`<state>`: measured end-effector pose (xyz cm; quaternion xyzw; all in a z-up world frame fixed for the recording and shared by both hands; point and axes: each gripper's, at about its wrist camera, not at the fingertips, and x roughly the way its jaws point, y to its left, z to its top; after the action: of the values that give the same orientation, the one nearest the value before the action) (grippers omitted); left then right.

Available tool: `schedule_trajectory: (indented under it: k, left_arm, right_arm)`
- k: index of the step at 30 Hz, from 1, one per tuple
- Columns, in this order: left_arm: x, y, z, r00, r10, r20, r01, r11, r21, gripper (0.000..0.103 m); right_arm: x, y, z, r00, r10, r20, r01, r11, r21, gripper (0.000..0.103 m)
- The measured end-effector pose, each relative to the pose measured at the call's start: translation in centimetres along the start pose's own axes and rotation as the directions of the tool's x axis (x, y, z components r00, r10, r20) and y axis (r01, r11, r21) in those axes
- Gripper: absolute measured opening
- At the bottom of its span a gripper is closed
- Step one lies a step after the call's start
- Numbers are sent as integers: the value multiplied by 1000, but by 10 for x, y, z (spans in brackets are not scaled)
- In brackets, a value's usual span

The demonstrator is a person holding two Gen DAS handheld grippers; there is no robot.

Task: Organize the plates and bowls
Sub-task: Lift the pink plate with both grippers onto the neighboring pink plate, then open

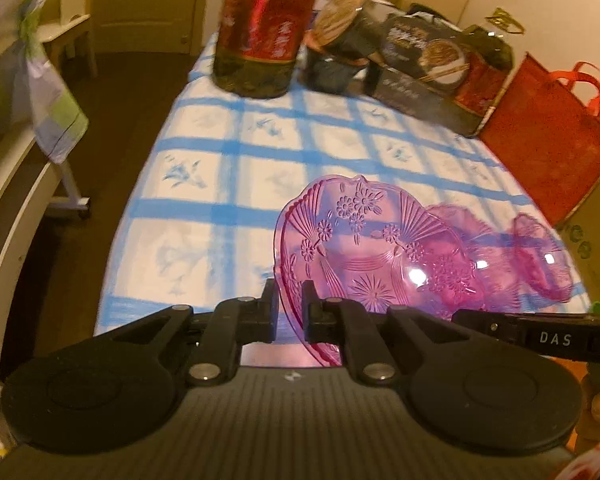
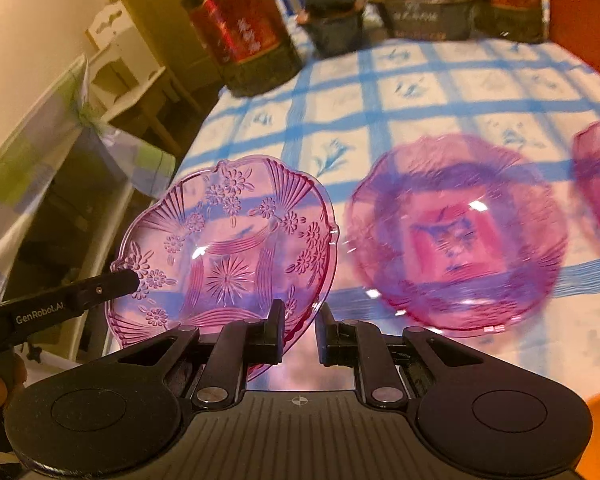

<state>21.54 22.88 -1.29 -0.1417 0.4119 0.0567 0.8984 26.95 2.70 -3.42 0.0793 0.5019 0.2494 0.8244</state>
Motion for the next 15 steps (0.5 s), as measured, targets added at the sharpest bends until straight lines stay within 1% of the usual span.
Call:
schedule_trajectory:
  k: [4,9,13,15]
  left_arm:
    - [3,-33,8,999,-44,5,44,998,41,10]
    - [23,-78,18,996,-88,-18,89,991,98,10]
    - [43,-107,22,993,-105,-47,111,985,134,10]
    - [54,-119,24,993,-102,-60,110,982,152,10]
  right_arm:
    - [-22,-21,3,999,-37,34,36,999,24,16]
    - [-43,-58,10,994,-92,67,87,994,67,16]
    - [-48,-84,19,989,-134,65,128,988,92,16]
    - [-46,-95,23,988,-143,53,137,985,102,16]
